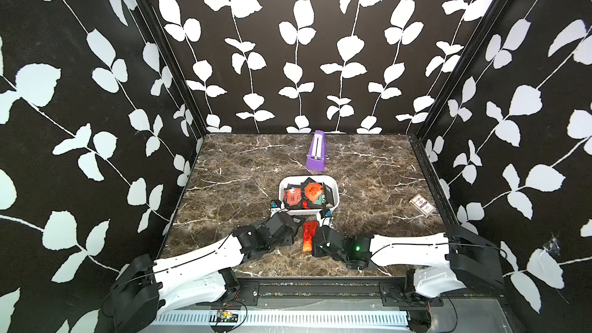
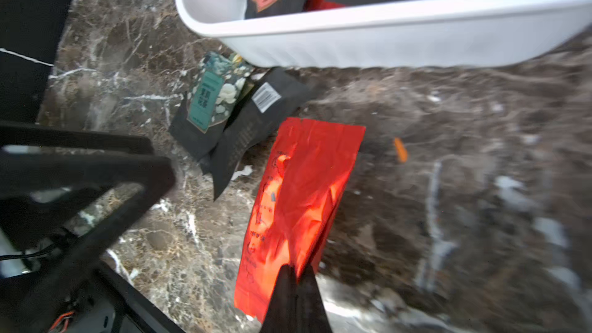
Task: Put the tea bags into the storage box
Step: Pick up the tea bag from the center of the board, then place the tea bag in the storage box.
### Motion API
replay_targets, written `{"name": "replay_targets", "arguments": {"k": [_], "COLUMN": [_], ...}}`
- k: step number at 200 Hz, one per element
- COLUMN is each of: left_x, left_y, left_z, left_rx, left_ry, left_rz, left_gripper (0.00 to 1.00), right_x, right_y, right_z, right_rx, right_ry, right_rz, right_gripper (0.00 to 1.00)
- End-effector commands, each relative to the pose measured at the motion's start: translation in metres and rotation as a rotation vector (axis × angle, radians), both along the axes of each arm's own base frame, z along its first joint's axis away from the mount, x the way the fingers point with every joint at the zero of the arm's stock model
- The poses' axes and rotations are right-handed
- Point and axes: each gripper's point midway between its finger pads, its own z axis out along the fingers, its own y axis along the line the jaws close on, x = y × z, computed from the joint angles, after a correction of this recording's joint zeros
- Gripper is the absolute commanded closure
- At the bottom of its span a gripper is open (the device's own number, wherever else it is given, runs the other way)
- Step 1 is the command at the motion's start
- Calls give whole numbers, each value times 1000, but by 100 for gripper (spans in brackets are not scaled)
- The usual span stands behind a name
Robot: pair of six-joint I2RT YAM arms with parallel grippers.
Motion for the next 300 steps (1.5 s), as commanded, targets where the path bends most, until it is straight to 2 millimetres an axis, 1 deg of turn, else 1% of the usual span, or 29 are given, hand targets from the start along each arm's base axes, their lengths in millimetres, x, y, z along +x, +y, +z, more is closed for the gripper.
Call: {"name": "replay_targets", "arguments": {"k": [1, 24, 42, 61, 88, 101, 121, 139, 157, 177, 196, 236, 267, 278, 281, 283, 286, 300], "left_x": [6, 9, 11, 12, 14, 14, 15, 15, 13, 11, 10, 8, 6, 6, 5, 5, 5, 5], "left_y": [5, 10, 19, 31, 42, 45, 48, 48, 47, 47, 46, 46, 46, 46, 45, 46, 45, 46], "left_z": [17, 26, 29, 27, 26, 27, 26, 25, 22, 18, 13, 10, 5, 4, 4, 4, 4, 4], "left_rx": [1, -21, -12, 19, 44, 44, 33, 15, 1, -11, -27, -31, -25, -25, -23, -22, -21, -8], "left_ry": [-71, -119, -147, -156, -164, -173, -183, -182, -173, -166, -157, -142, -126, -120, -119, -118, -117, -115], "left_rz": [8, 16, 45, 89, 139, 153, 175, 181, 180, 184, 182, 185, 184, 181, 180, 181, 179, 173], "left_gripper": [43, 37, 32, 31, 30, 30, 30, 30, 30, 30, 29, 29, 29, 29, 29, 30, 30, 32], "right_x": [7, 11, 13, 16, 21, 24, 30, 37, 48, 61, 77, 117, 150, 160, 163, 165, 168, 180], "right_y": [-14, -27, -35, -42, -46, -49, -54, -53, -51, -44, -35, -9, 10, 15, 15, 18, 19, 21], "right_z": [18, 29, 37, 49, 70, 80, 89, 98, 110, 124, 132, 133, 125, 117, 120, 113, 107, 96], "right_rx": [-67, -89, -98, -104, -74, -67, -51, -12, 28, 66, 72, 72, 39, 22, 27, 15, 6, -18], "right_ry": [-58, -85, -95, -119, -153, -170, -184, -188, -201, -208, -217, -205, -193, -179, -181, -170, -161, -138], "right_rz": [-21, -33, -40, -44, -41, -44, -59, -61, -61, -49, -41, -32, -36, -41, -43, -41, -42, -57], "right_gripper": [100, 100, 100, 100, 100, 100, 100, 100, 100, 100, 100, 100, 100, 100, 100, 100, 100, 100]}}
